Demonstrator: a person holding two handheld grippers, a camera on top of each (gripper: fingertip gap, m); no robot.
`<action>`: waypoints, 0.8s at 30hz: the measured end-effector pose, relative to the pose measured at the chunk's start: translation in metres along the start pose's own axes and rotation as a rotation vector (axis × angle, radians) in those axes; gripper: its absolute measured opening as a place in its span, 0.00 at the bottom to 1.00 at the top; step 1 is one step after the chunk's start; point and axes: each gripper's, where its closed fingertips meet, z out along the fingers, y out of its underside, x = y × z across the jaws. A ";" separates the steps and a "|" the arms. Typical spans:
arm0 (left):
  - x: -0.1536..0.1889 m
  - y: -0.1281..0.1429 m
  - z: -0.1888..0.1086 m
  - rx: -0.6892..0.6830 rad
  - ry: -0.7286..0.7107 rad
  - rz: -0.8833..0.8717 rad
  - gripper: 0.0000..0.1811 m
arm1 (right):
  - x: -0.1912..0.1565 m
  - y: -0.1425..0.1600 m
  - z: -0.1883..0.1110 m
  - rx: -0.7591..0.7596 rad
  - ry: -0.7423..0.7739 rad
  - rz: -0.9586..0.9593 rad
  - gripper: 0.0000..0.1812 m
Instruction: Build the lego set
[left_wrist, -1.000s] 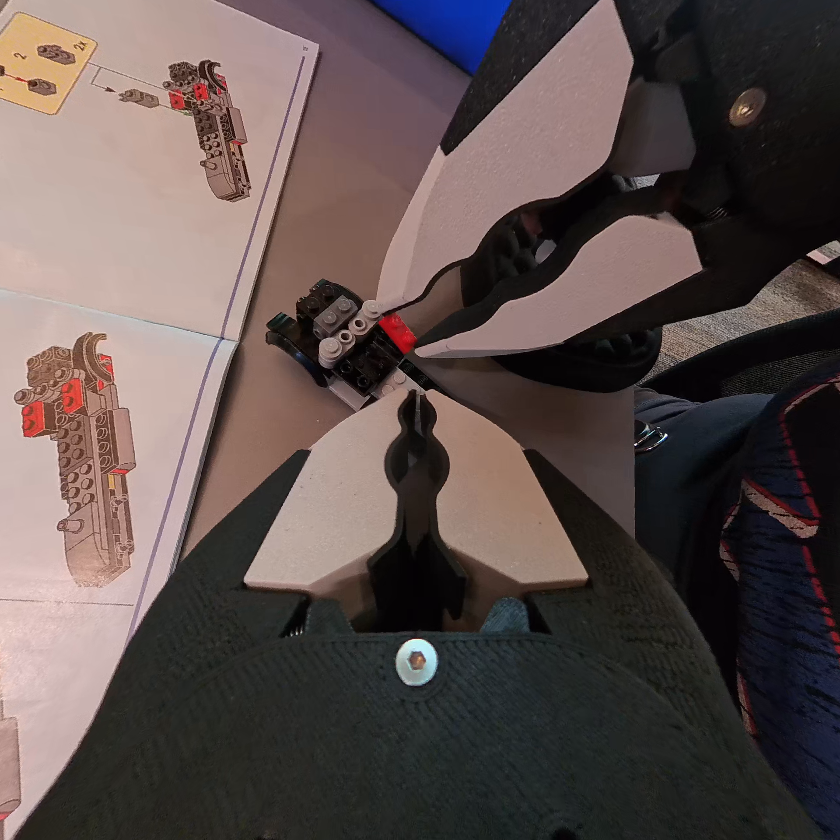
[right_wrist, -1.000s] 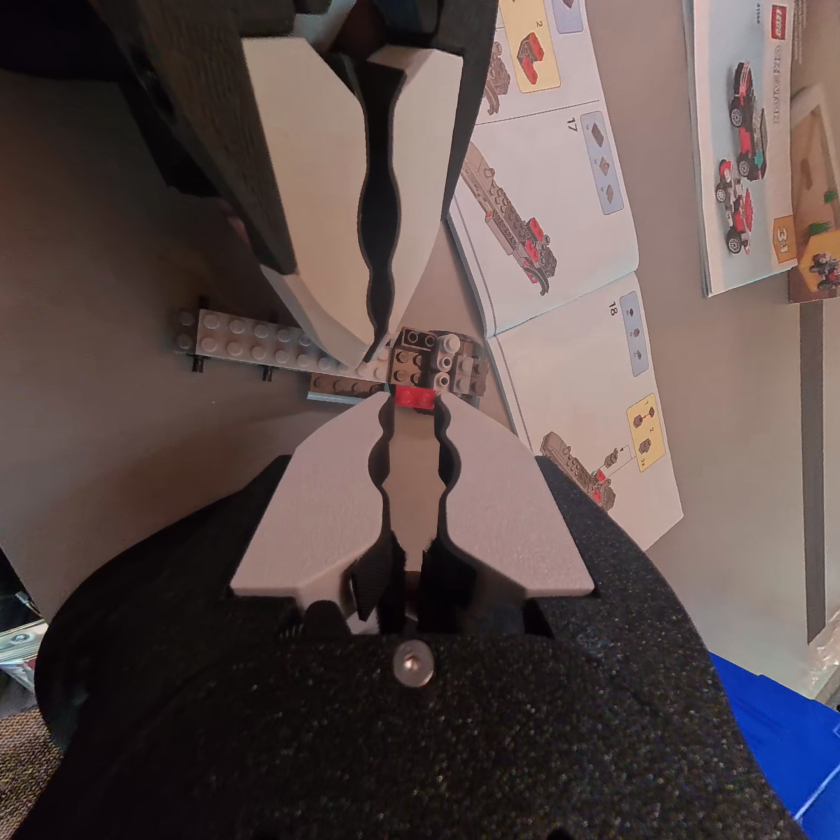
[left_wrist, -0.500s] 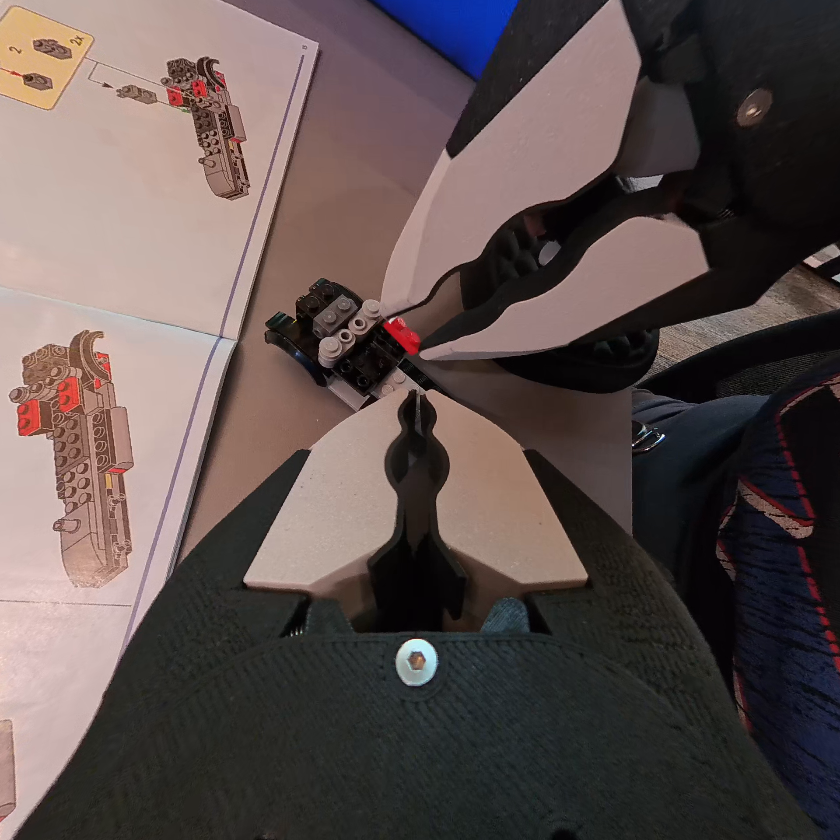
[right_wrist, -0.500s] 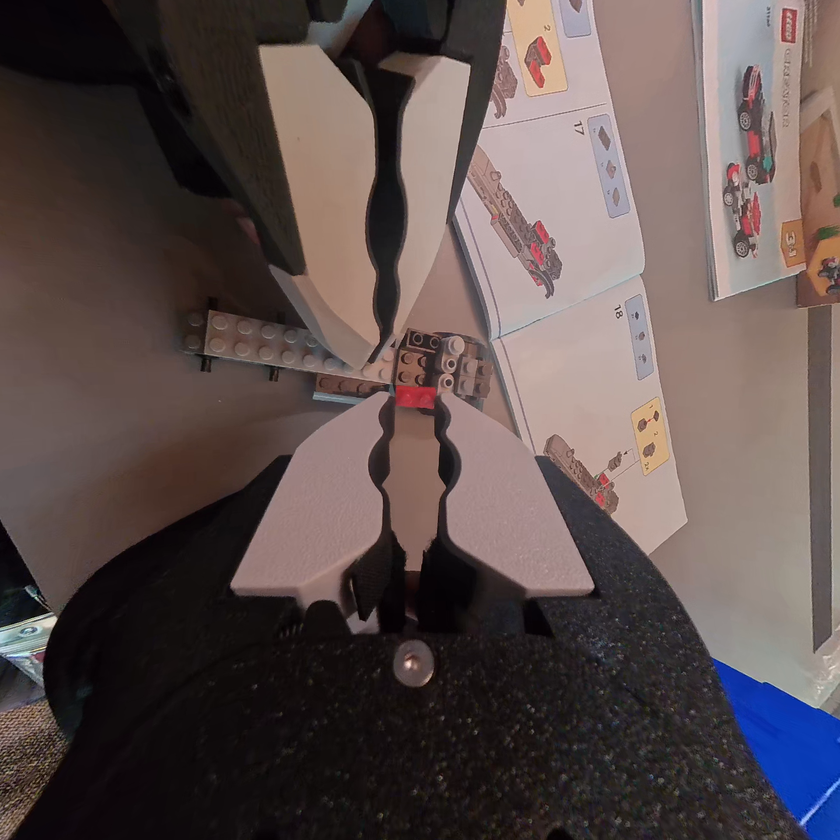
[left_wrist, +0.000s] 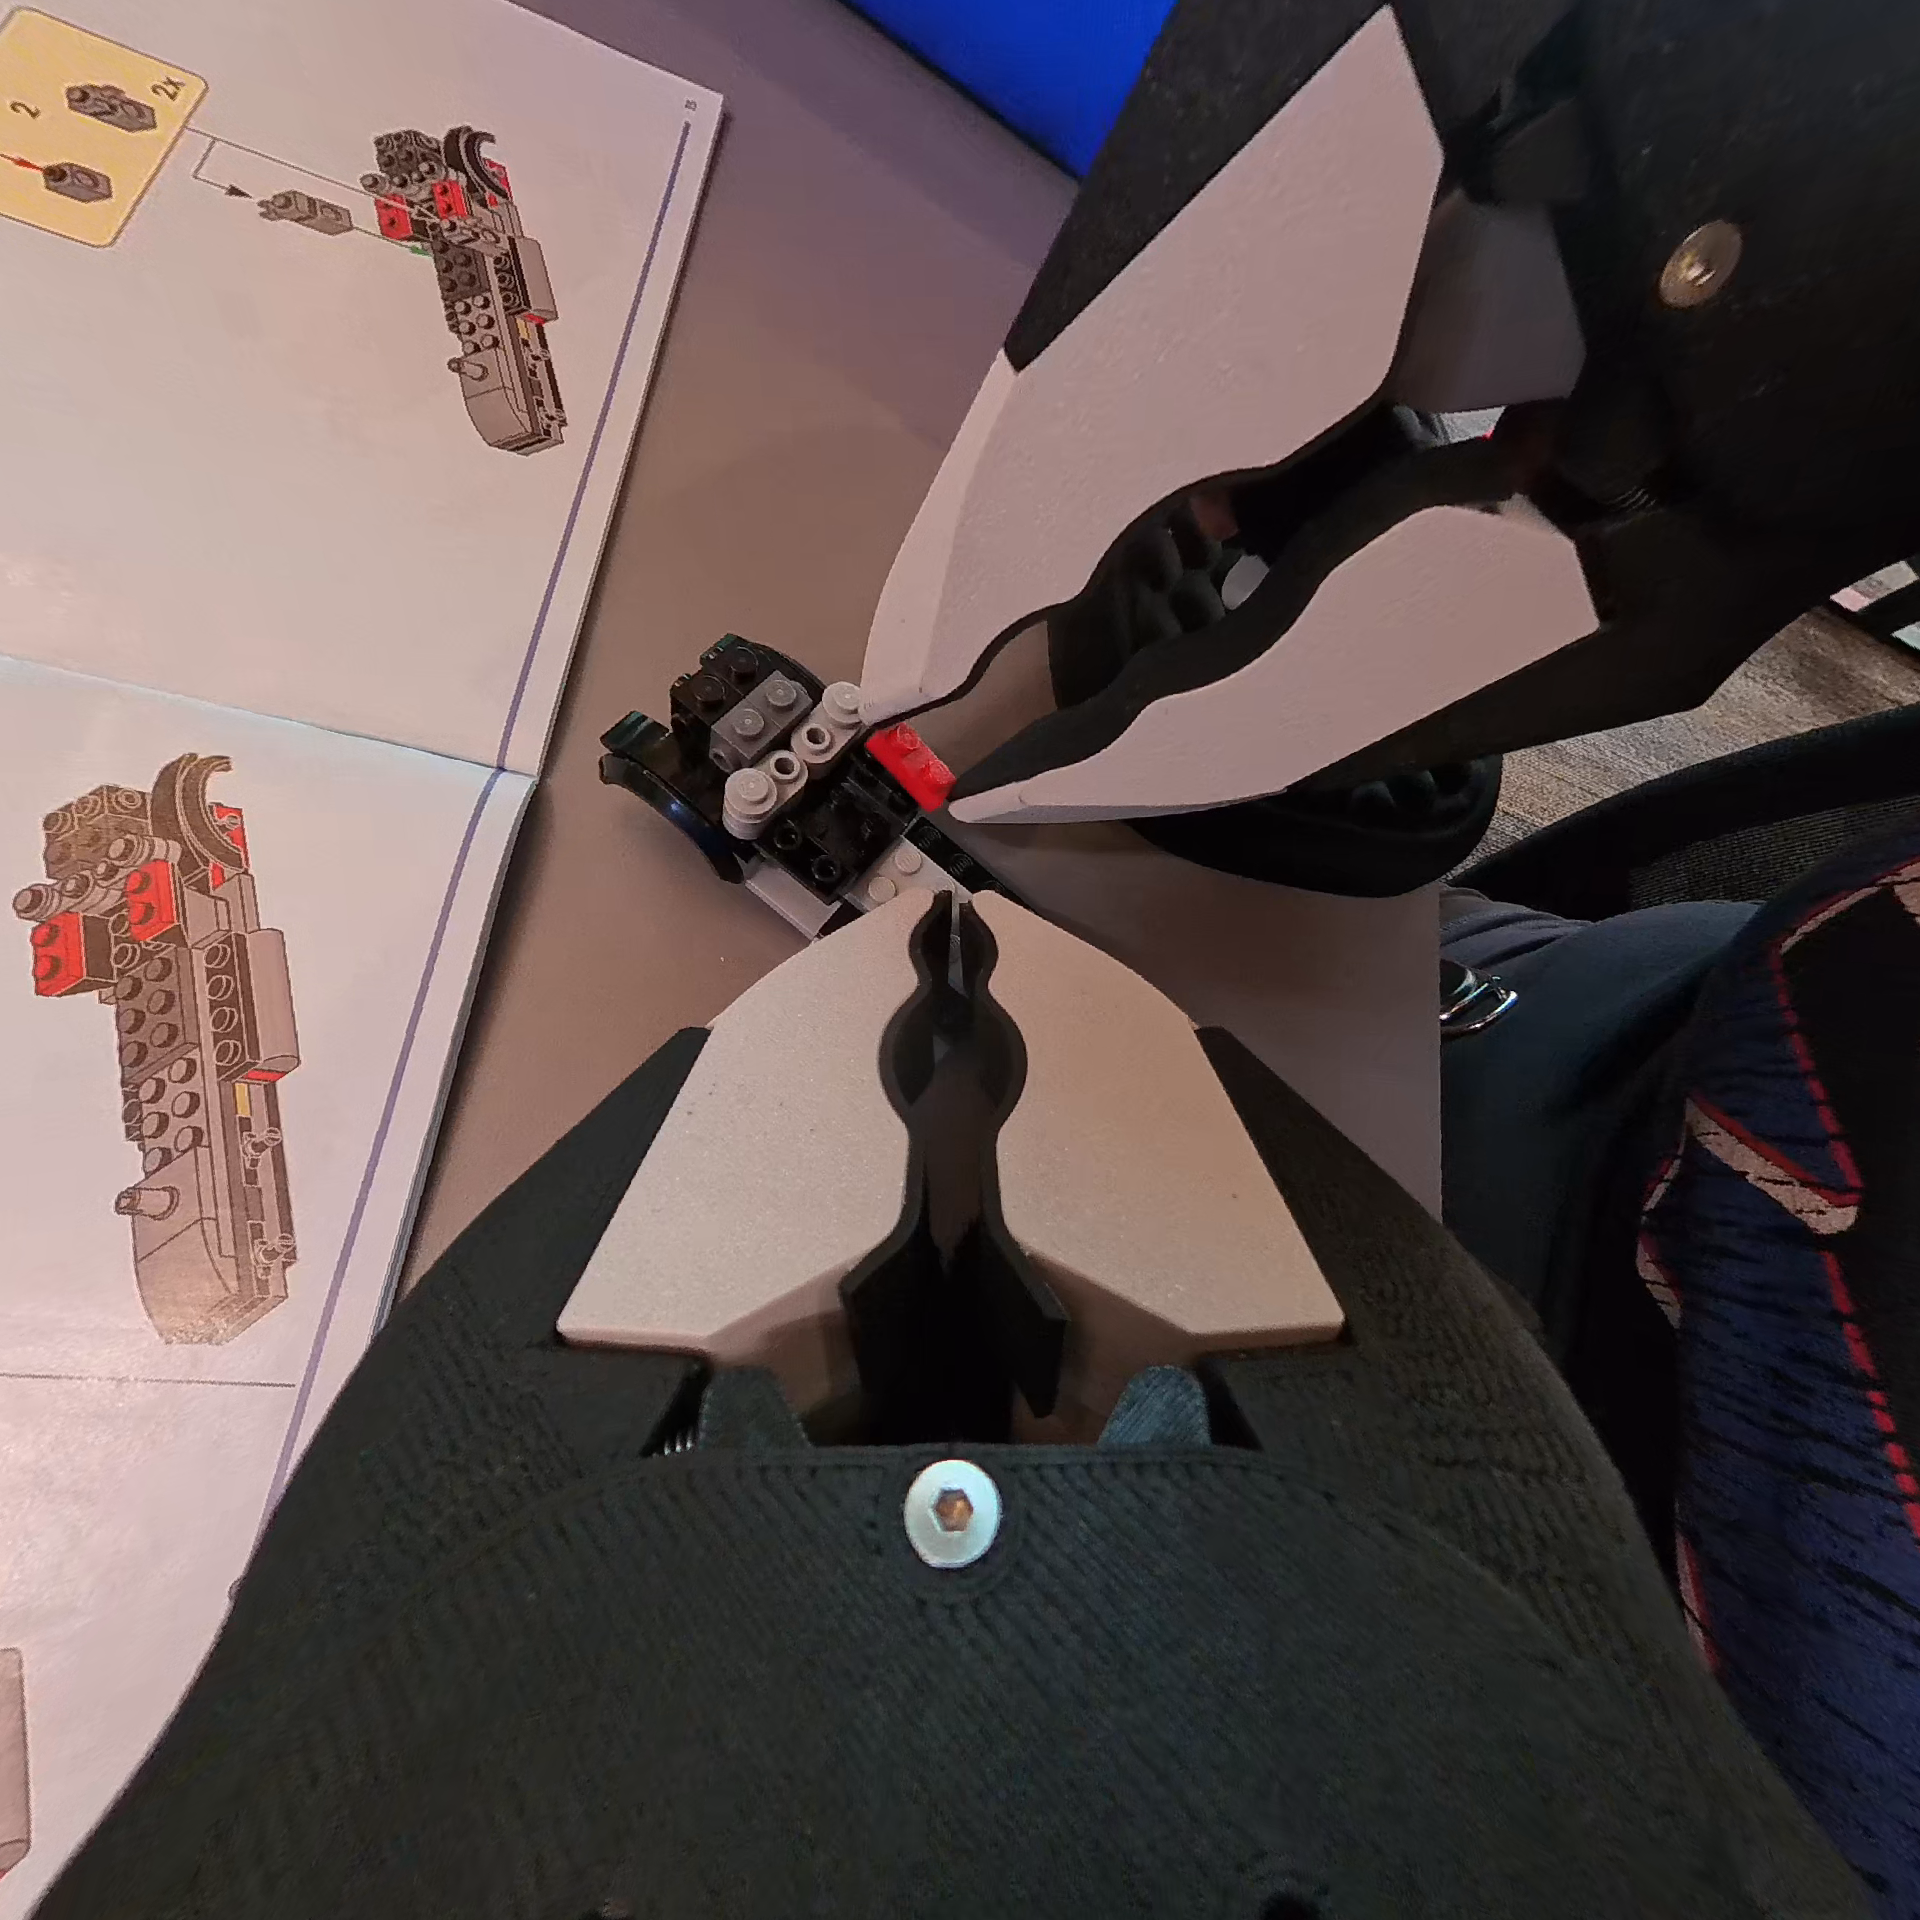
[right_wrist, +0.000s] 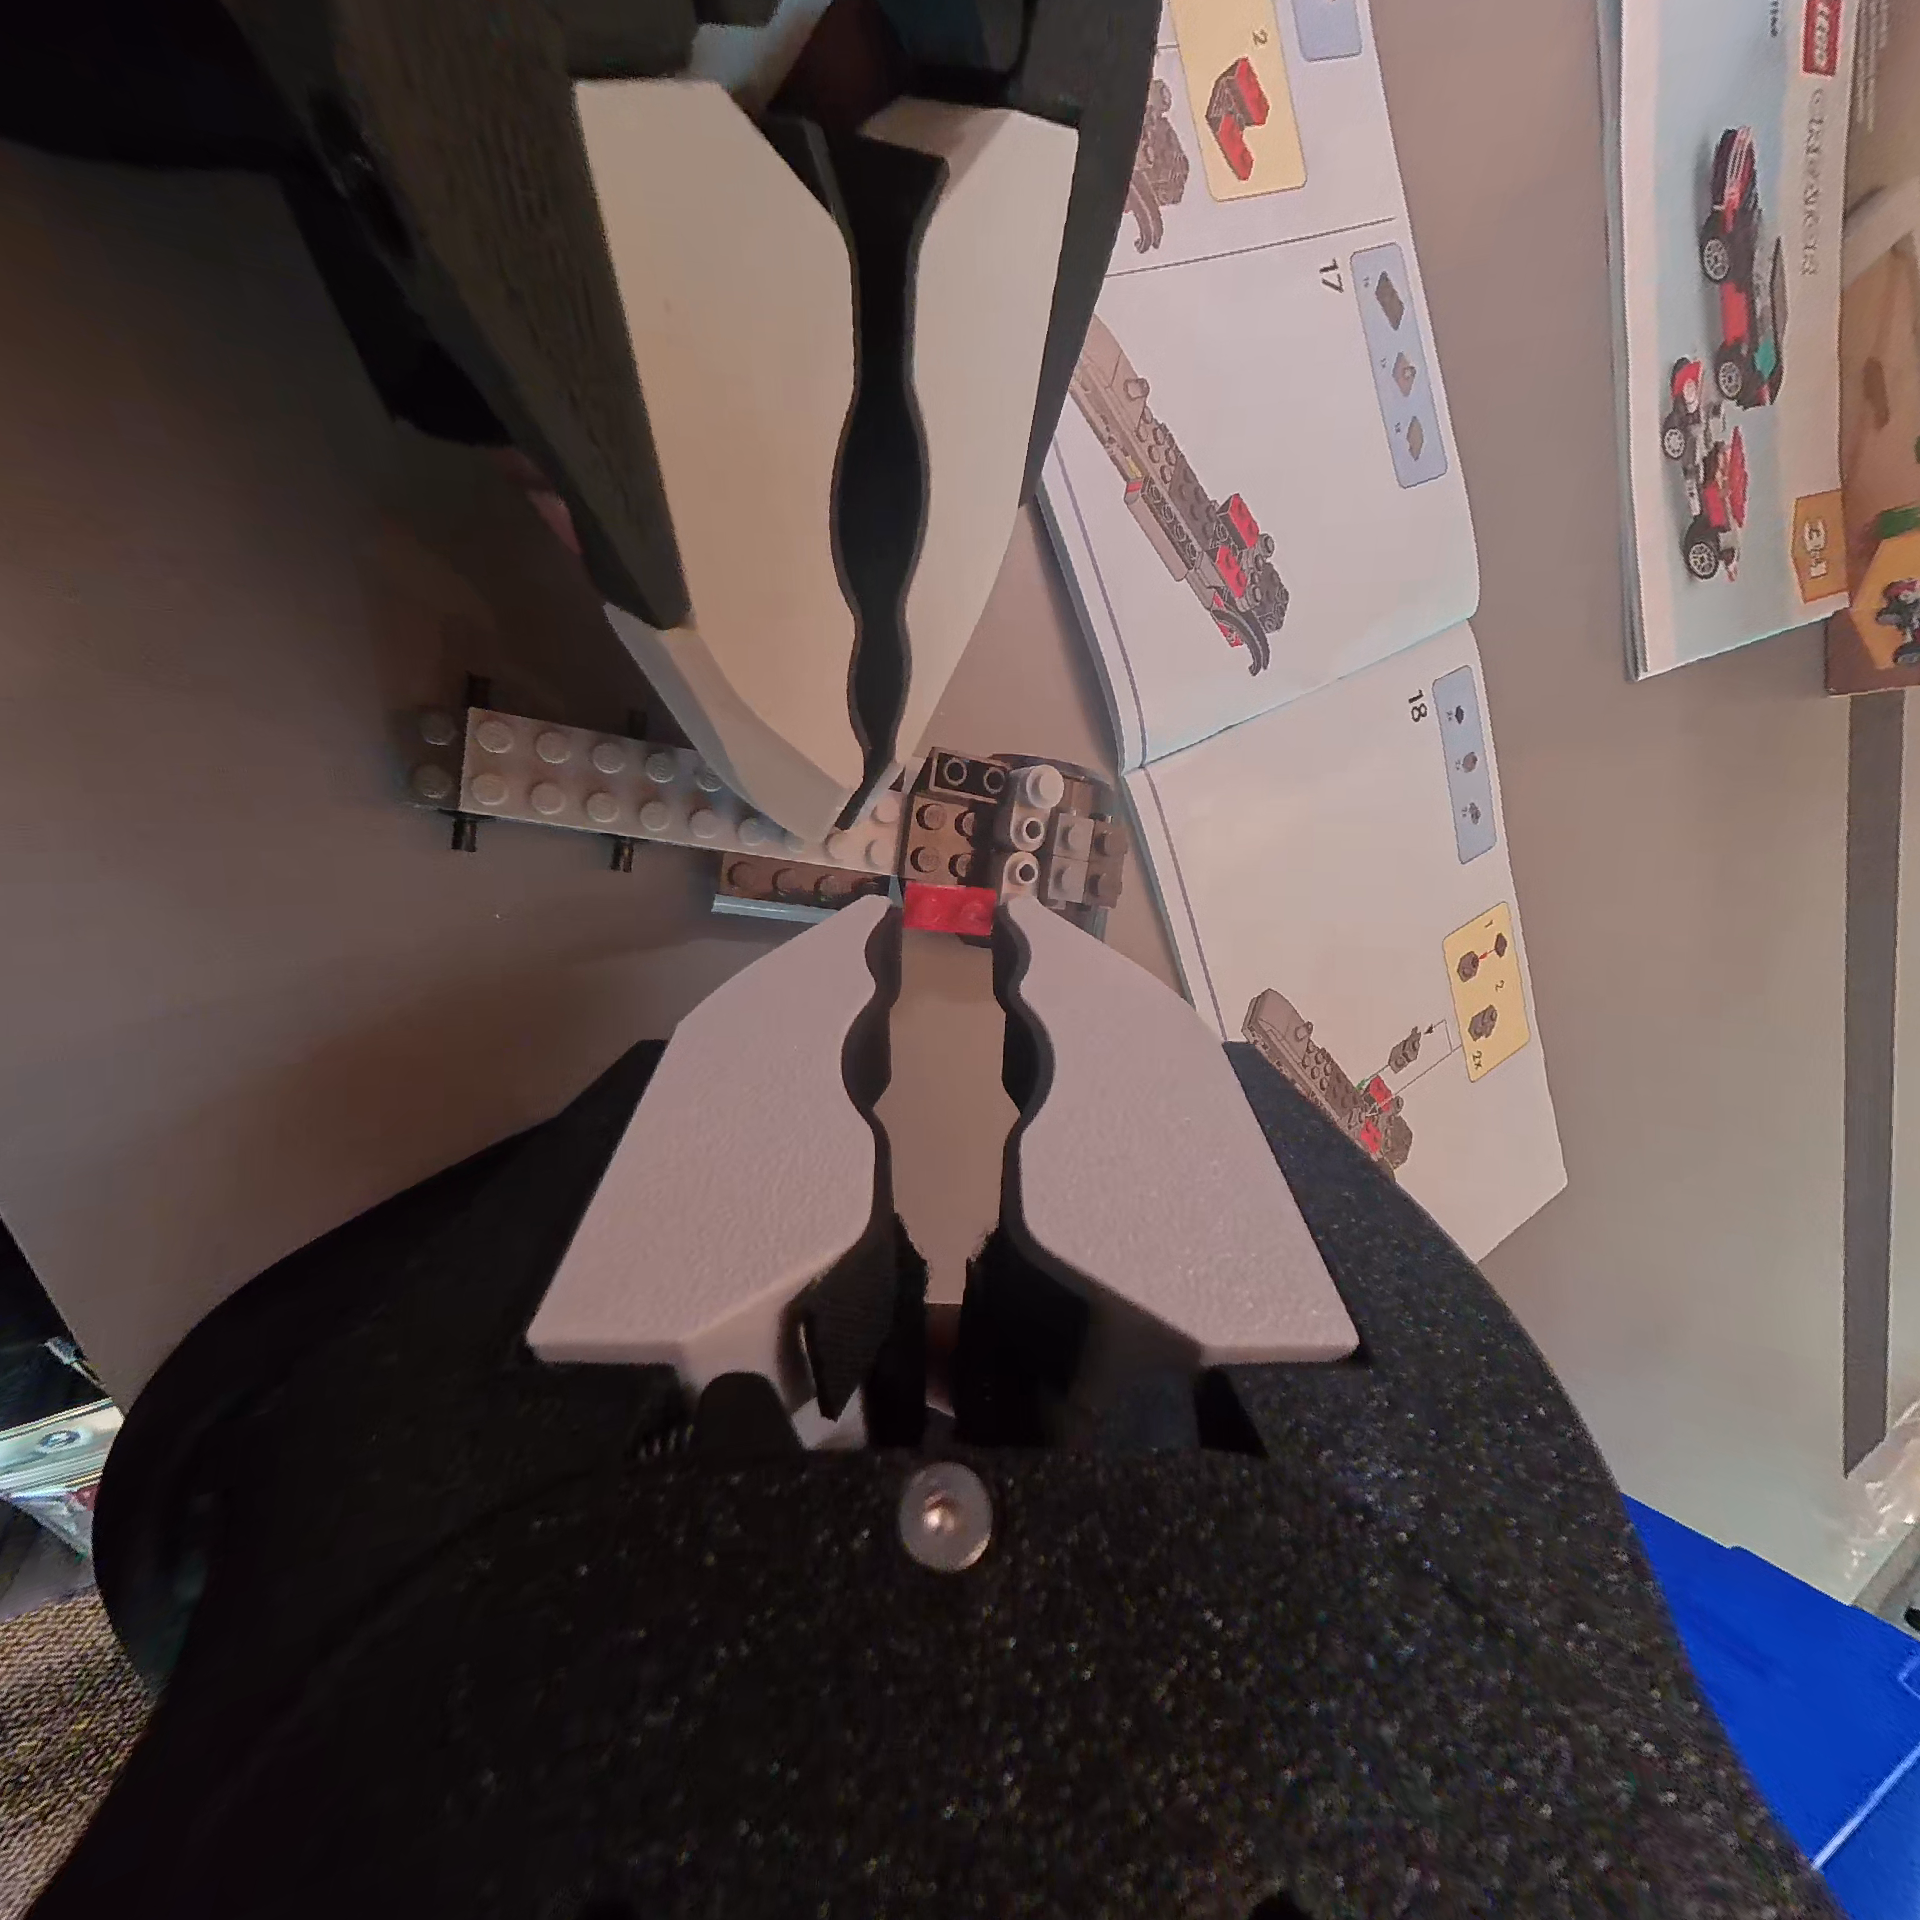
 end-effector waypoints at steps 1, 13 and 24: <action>0.000 0.000 0.000 0.000 0.000 0.000 0.01 | 0.000 0.000 0.000 0.001 0.002 0.000 0.09; 0.000 0.000 0.000 -0.001 0.006 -0.001 0.01 | 0.002 -0.001 0.000 0.015 0.019 -0.009 0.10; 0.000 0.000 0.000 -0.001 0.004 -0.001 0.01 | 0.004 -0.008 -0.011 0.139 -0.067 0.213 0.07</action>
